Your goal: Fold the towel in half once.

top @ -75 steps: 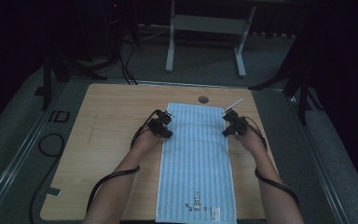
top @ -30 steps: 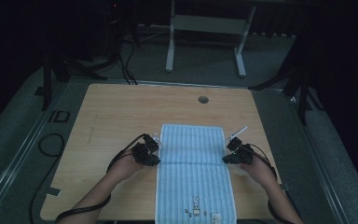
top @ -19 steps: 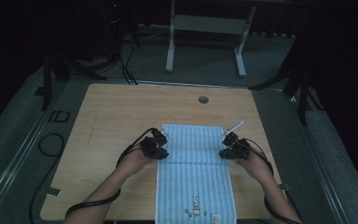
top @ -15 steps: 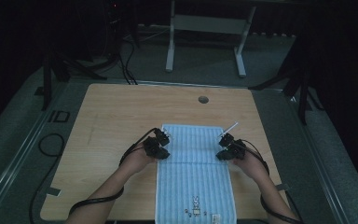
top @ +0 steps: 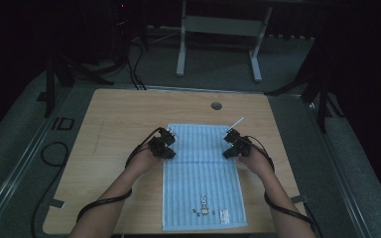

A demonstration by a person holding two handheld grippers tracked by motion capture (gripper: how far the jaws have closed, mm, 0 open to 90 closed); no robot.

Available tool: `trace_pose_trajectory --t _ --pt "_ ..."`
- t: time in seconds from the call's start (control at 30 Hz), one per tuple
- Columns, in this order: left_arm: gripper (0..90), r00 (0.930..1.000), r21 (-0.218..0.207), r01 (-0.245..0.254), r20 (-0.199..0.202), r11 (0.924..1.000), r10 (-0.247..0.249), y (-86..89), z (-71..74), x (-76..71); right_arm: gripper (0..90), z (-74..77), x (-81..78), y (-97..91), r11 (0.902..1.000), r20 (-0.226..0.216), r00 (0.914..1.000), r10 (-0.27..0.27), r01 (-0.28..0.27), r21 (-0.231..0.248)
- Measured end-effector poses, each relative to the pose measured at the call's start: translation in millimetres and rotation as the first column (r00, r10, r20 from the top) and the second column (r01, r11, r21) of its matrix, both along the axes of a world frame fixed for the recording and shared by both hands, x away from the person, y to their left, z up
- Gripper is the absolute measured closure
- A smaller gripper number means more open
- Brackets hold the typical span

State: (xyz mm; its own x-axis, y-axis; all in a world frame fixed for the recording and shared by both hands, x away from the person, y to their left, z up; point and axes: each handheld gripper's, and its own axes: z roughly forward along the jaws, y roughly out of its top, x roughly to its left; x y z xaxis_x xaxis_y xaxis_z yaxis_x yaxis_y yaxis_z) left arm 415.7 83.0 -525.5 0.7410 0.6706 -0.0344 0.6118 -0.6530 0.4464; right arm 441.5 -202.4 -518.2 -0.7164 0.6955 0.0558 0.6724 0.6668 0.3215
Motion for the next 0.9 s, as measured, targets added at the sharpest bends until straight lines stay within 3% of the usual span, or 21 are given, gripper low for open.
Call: trace_pose_trajectory --t 0.2,0.27,0.33,0.37,0.47,0.5,0.57,0.7,0.8,0.9 --pt "79.9 0.9990 -0.001 0.015 -0.043 0.9999 -0.015 1.5 2.8 6.4 82.0 1.5 4.5 2.8 1.0000 -0.023 0.9997 -0.005 0.005 -0.006" --pt "75.7 0.9987 -0.009 0.009 -0.049 0.9999 -0.010 2.1 7.2 9.6 80.1 6.8 6.5 1.2 1.0000 -0.034 0.9994 0.006 -0.007 -0.007" --pt "72.5 0.9996 -0.030 -0.015 -0.025 0.9994 0.014 4.4 16.2 19.4 77.6 12.7 11.4 -1.9 0.9999 -0.024 0.9997 -0.005 0.005 -0.012" --pt "66.1 0.9995 -0.043 -0.027 -0.019 0.9987 0.026 5.5 19.0 24.0 76.0 16.0 14.6 -3.6 0.9999 -0.014 0.9998 -0.010 0.010 -0.013" --pt "55.4 0.9985 -0.040 -0.055 -0.005 0.9977 0.055 7.9 22.8 35.0 70.5 22.6 22.9 -6.9 0.9997 0.003 0.9998 -0.020 0.020 -0.013" --pt "51.7 0.9961 -0.031 -0.089 -0.002 0.9956 0.089 10.6 23.7 46.1 66.6 29.9 33.2 -9.4 0.9988 0.015 0.9990 -0.042 0.042 -0.025" --pt "51.4 0.9933 -0.024 -0.116 0.003 0.9930 0.116 14.2 23.2 55.7 64.0 35.3 41.9 -11.9 0.9977 0.034 0.9974 -0.063 0.064 -0.023" --pt "47.8 0.9832 0.005 -0.182 0.005 0.9832 0.182 20.1 18.0 70.0 54.2 40.9 61.7 -18.1 0.9909 0.063 0.9889 -0.135 0.135 0.001" --pt "45.8 0.9747 -0.007 -0.223 0.015 0.9748 0.223 21.6 13.8 75.1 52.2 37.6 70.9 -21.0 0.9788 0.080 0.9756 -0.205 0.203 0.025" --pt "44.4 0.9717 -0.017 -0.236 0.006 0.9716 0.236 21.3 7.4 79.8 51.1 29.7 77.0 -19.7 0.9709 0.084 0.9673 -0.239 0.239 0.019"
